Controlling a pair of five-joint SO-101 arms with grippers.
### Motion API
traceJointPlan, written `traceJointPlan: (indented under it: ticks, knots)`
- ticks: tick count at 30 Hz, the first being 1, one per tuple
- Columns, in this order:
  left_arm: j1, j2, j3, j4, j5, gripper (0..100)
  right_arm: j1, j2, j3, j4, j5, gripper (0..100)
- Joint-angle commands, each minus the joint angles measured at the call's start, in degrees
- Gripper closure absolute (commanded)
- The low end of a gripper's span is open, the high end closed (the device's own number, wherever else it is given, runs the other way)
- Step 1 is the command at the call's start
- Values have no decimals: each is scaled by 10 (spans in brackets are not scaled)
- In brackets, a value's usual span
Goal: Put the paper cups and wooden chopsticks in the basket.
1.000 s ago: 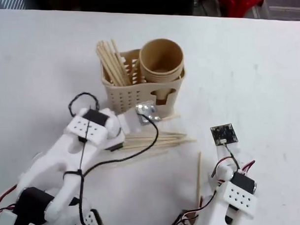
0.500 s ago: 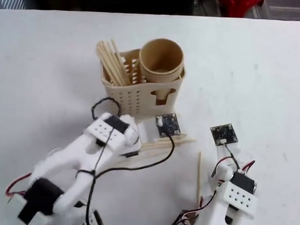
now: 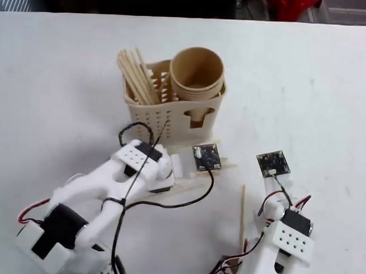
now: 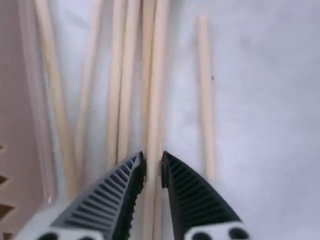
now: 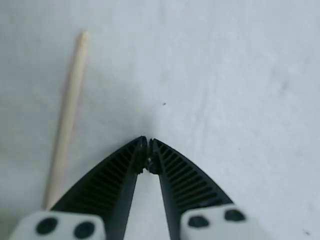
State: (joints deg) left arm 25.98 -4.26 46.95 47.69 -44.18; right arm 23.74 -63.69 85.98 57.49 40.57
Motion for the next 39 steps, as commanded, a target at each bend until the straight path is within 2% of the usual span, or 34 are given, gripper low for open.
traceJointPlan:
  ticks: [1, 7, 19, 22, 25, 28, 32, 36, 39]
  knots:
    - [4, -1, -18, -14, -5, 980, -5, -7, -4, -7, 4, 981]
    - [4, -21, -25, 4, 0, 980, -5, -7, -4, -8, 4, 981]
    - [3, -297, -217, 327, 1, 980, -5, -7, -4, -8, 4, 981]
    - [1, -338, -300, 375, 26, 980, -5, -7, -4, -8, 4, 981]
    - [-1, -352, -402, 386, 63, 980, -5, -7, -4, -8, 4, 981]
    - [1, -352, -489, 364, 127, 980, -5, -7, -4, -8, 4, 981]
    - [-1, -352, -535, 257, 195, 980, -5, -7, -4, -8, 4, 981]
    - [-2, -353, -498, 122, 244, 980, -5, -7, -4, -8, 4, 981]
    - [-25, -356, -411, -25, 283, 980, -5, -7, -4, -8, 4, 981]
